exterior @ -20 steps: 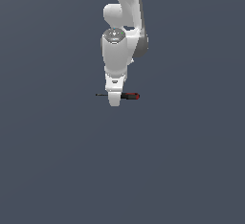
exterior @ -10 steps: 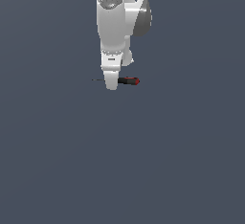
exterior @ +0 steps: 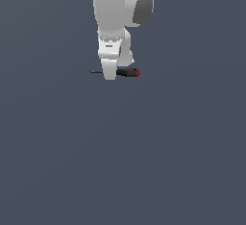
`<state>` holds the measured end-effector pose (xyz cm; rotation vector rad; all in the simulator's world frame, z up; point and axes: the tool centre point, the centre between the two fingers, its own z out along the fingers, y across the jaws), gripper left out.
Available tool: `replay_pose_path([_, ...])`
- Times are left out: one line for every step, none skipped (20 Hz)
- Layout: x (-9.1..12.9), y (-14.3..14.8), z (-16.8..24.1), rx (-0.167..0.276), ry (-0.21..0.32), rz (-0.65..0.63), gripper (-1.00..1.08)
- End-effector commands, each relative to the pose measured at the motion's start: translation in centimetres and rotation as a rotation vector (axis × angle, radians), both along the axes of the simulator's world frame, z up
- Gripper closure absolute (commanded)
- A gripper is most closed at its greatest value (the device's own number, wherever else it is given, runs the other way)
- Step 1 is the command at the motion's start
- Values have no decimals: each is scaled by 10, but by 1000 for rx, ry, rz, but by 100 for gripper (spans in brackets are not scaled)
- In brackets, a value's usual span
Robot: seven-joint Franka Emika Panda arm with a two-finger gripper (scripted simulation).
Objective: Pick up the object and move it to a goal position.
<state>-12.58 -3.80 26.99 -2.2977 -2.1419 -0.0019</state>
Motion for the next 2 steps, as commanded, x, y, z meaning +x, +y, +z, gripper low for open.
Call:
replay_pose_path([0, -1, 3, 0, 0, 0, 108])
replay_pose_path([0, -1, 3, -1, 1, -1, 108])
